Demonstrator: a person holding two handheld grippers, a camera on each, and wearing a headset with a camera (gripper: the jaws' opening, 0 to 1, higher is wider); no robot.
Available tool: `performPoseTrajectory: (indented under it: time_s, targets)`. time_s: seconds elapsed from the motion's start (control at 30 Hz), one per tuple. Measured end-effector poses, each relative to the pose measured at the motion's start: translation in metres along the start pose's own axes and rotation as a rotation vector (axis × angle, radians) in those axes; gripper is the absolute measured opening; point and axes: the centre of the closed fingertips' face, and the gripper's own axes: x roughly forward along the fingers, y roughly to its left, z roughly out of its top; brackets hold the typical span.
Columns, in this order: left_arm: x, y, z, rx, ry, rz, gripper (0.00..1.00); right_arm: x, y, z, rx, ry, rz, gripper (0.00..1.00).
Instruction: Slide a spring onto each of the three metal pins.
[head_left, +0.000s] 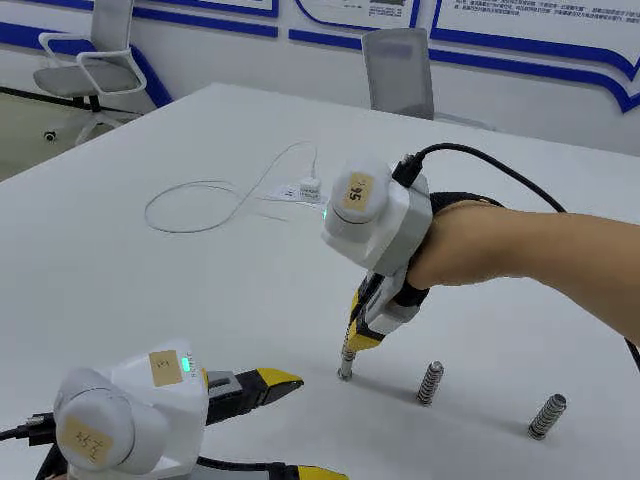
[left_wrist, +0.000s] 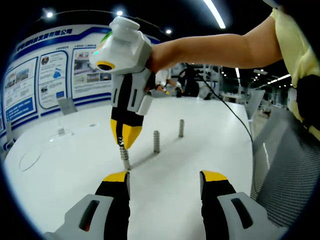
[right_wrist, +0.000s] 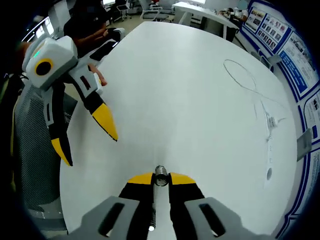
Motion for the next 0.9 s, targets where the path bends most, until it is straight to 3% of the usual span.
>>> performPoseTrajectory:
  time_s: [0.6, 0.9]
  targets:
    - [0.002, 0.002, -0.002, -0.018, 0.000, 0.008, 0.57, 0.021, 0.008, -0.009, 0.032, 0.013, 0.025, 0.12]
    - [0.003, 0.002, -0.002, -0.017, 0.002, 0.005, 0.57, 0.023, 0.011, -0.009, 0.045, 0.002, 0.026, 0.14]
